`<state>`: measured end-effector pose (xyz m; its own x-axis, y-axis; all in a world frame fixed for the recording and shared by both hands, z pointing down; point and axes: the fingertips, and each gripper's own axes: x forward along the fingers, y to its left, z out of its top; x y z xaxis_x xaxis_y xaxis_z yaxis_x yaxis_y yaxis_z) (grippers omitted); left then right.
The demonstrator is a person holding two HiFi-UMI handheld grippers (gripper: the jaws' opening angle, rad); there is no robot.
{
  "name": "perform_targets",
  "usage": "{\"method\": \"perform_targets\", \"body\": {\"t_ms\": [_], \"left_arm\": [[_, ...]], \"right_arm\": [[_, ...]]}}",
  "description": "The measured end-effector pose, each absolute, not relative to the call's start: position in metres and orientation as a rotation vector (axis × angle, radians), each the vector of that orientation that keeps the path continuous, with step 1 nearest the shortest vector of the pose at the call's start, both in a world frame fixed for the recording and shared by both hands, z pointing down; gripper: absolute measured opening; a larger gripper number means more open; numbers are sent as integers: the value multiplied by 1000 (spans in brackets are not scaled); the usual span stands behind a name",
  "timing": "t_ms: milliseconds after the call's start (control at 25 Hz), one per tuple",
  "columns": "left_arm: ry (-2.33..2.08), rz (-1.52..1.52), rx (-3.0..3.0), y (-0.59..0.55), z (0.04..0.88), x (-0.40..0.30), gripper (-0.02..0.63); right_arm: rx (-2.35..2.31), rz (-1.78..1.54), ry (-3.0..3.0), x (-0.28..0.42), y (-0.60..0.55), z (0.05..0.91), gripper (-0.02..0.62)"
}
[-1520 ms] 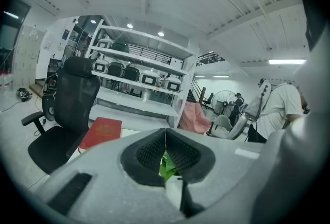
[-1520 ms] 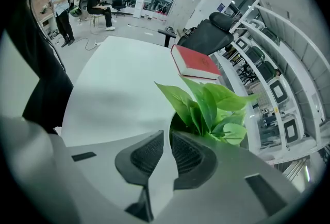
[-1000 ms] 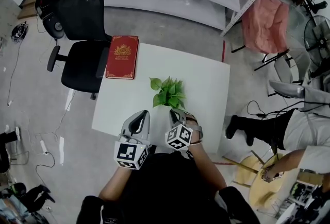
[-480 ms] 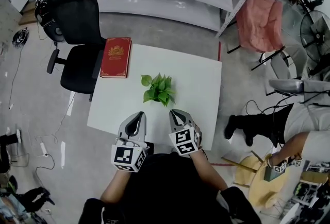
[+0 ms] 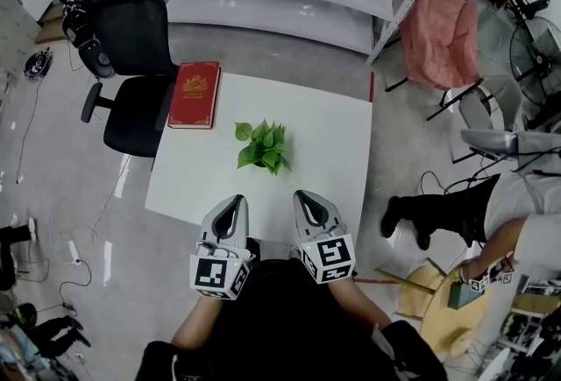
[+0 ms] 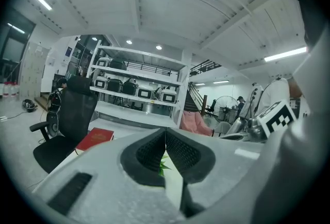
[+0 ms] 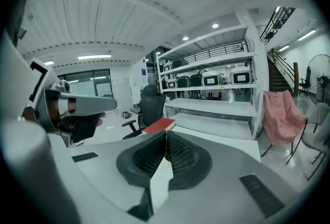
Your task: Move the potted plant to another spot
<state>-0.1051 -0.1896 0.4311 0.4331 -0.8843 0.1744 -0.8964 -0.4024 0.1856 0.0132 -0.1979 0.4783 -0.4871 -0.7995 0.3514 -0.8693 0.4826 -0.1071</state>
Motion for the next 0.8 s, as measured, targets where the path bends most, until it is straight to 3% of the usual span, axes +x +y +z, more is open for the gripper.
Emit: {"method": "perform_targets", "body": {"t_ms": [800], "left_arm": [[-1506, 84, 2451, -188, 439, -90, 17]], "right_arm": [[1458, 403, -2525, 17, -185, 472, 12]]}}
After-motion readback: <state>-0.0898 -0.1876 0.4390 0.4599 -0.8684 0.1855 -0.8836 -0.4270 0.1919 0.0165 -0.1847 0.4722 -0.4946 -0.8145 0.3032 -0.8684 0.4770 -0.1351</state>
